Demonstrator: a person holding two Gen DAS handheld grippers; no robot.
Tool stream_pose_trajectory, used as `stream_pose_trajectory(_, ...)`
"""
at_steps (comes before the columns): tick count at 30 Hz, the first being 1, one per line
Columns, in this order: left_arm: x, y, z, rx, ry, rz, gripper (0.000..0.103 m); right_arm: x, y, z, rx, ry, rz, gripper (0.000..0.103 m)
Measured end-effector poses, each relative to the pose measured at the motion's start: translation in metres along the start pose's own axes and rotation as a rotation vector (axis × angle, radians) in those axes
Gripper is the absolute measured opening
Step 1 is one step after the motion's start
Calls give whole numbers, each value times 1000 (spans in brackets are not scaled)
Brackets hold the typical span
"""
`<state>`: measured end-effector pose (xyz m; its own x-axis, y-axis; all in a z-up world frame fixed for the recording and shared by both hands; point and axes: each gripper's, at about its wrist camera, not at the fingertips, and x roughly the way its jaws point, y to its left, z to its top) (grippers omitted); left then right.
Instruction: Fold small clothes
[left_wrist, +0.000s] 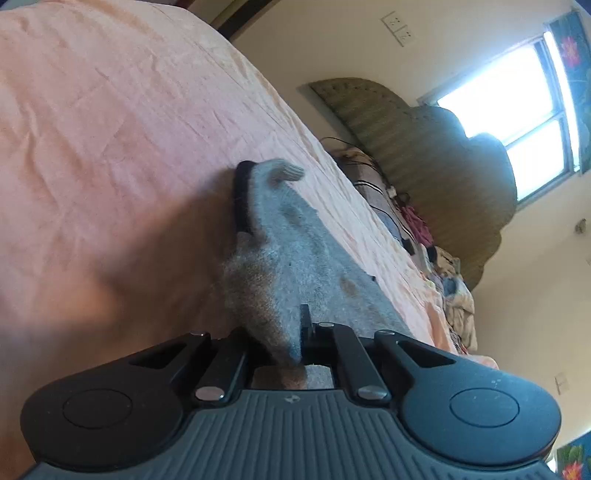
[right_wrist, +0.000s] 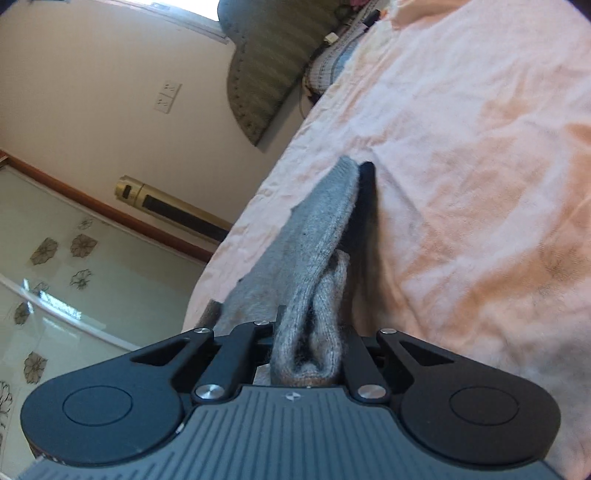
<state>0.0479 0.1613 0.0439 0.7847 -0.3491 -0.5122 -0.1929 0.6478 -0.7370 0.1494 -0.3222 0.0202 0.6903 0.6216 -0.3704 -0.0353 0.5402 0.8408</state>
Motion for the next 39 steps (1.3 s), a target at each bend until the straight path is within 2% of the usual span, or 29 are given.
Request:
stream_pose_trajectory(3,-40,14,-27,42,37,17,4,-39,-7,-24,-20,67,-4,11)
stream_pose_trajectory(6,-61,41,-62,93,106,83,5,-72,-31,-56,2,129,-61,12)
stream_pose_trajectory(8,-72,58,-76,124,133,115,9,-83,-38,-71,-21,170,-139,22)
stream_pose_trajectory(9,-78,62,-76,131,127,109,10,-89,-38,-74,-36,174,-137,23)
stream_pose_trajectory(10,-83,62,-69,134,134,102,18,-93,-36,-71,-38,173,-127,35)
stream_pose_trajectory(11,-85,58,-57,144,135,104,35,-95,-30,-62,-53,158,-124,59)
stream_pose_trajectory(12,-89,50,-45,175,105,107,45,-98,-20,-51,-95,117,-129,72)
stream_pose_trajectory(13,-93,41,-33,222,45,114,66,-99,-9,-38,-156,67,-143,88)
stream_pose_trajectory(14,-96,28,-21,284,-43,132,82,-94,2,-24,-222,37,-147,91)
stream_pose_trajectory(16,-81,4,2,412,-162,189,88,-72,18,8,-298,20,-157,87)
stream_pose_trajectory(19,-24,-10,35,504,-186,274,88,-20,29,48,-376,43,-209,79)
stream_pose_trajectory(22,39,-14,58,501,-115,318,86,41,32,72,-446,102,-324,72)
stream_pose_trajectory(24,73,-19,62,523,-57,344,82,71,27,76,-452,161,-360,65)
stream_pose_trajectory(25,89,-21,62,541,-23,360,76,83,25,74,-459,192,-370,61)
stream_pose_trajectory(26,102,-22,61,550,9,370,57,94,22,71,-465,219,-380,52)
stream_pose_trajectory(27,116,-22,59,563,59,379,44,103,20,67,-472,248,-374,47)
stream_pose_trajectory(28,126,-21,56,583,80,397,26,106,20,63,-494,254,-358,30)
stream_pose_trajectory(29,128,-23,50,625,51,412,8,107,20,59,-498,271,-333,11)
stream_pose_trajectory(30,129,-24,49,640,68,396,5,105,21,58,-487,264,-324,11)
stream_pose_trajectory(31,125,-25,50,632,53,385,5,101,26,58,-497,236,-320,11)
stream_pose_trajectory(33,109,-29,56,620,-27,371,5,83,32,66,-487,153,-281,11)
stream_pose_trajectory(35,106,-27,64,601,-52,380,5,71,21,77,-416,97,-244,10)
stream_pose_trajectory(37,120,-15,63,605,-13,444,5,82,0,79,-382,133,-320,10)
stream_pose_trajectory(38,123,-9,59,618,-30,450,5,87,-7,75,-380,151,-330,10)
stream_pose_trajectory(39,121,-8,55,636,-48,450,5,86,-7,70,-381,127,-312,10)
